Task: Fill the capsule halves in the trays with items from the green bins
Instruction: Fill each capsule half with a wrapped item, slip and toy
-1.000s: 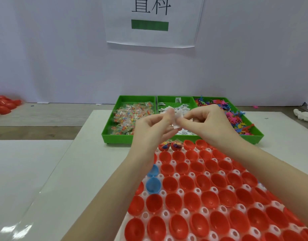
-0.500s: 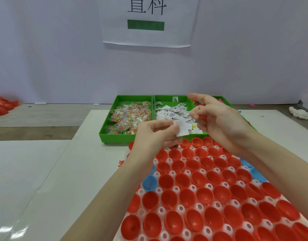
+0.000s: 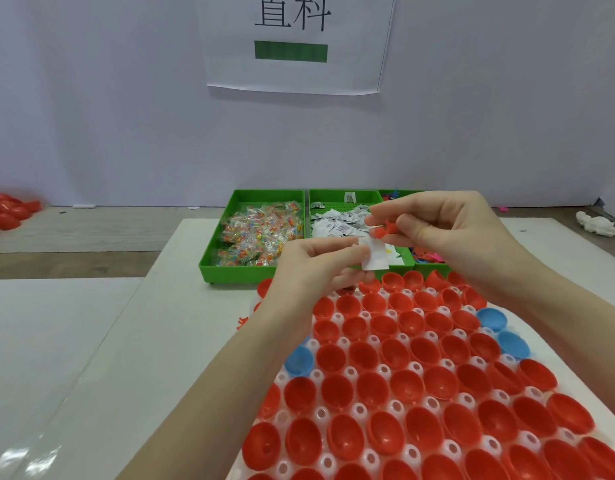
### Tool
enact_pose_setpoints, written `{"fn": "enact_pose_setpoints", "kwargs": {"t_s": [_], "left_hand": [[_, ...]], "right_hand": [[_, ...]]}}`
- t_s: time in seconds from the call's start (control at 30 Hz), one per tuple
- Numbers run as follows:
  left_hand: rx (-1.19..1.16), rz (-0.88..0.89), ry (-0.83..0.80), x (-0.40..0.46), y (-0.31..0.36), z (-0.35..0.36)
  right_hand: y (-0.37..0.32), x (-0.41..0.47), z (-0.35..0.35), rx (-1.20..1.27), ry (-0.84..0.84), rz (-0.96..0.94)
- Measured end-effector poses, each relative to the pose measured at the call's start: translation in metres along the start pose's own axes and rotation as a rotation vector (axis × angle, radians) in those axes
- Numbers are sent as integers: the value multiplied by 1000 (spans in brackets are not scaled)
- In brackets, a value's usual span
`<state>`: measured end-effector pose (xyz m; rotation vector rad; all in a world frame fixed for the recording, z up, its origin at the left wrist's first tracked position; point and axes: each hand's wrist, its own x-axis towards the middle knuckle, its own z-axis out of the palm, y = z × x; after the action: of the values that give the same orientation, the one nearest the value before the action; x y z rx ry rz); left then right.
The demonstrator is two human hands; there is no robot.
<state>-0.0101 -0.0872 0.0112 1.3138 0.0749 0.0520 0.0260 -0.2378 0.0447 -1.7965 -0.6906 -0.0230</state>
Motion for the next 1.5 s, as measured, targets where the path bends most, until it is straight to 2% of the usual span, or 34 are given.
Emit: {"fn": "enact_pose_setpoints", "kwargs": {"t_s": [0.1, 0.27, 0.43, 0.53, 0.67, 0.8, 0.93, 1.03, 1.1, 1.17, 1.27, 1.37, 1.5], "left_hand": [[14, 16, -49, -1, 3, -3], [48, 76, -194, -1, 6, -6], [135, 119, -185, 2, 3, -5], [239, 239, -75, 6, 3, 2], [216, 292, 78, 17, 5, 12], [21, 236, 155, 23, 2, 22], [202, 326, 195, 24, -7, 28], [403, 354, 230, 33, -9, 27], [555, 376, 133, 41, -8, 20], [709, 328, -1, 48, -8, 12], [1025, 210, -55, 61, -17, -2], [1345, 206, -97, 70, -32, -7], [1403, 228, -136, 76, -45, -5]], "right_hand": [[-6, 0, -2, -169, -72, -49], [-3, 1, -1, -405, -67, -139], [1, 5, 2, -490, -34, -137], [3, 10, 8, -492, 50, -139], [6, 19, 11, -191, 244, 58], [16, 14, 19, 233, 283, 292], [19, 17, 23, 744, 328, 459], [23, 21, 20, 815, 350, 474], [29, 23, 13, 727, 333, 494], [40, 24, 6, 518, 316, 523], [59, 25, -3, 11, 241, 458], [68, 27, -5, -448, 95, 307], [69, 30, 1, -559, -42, 219]]}}
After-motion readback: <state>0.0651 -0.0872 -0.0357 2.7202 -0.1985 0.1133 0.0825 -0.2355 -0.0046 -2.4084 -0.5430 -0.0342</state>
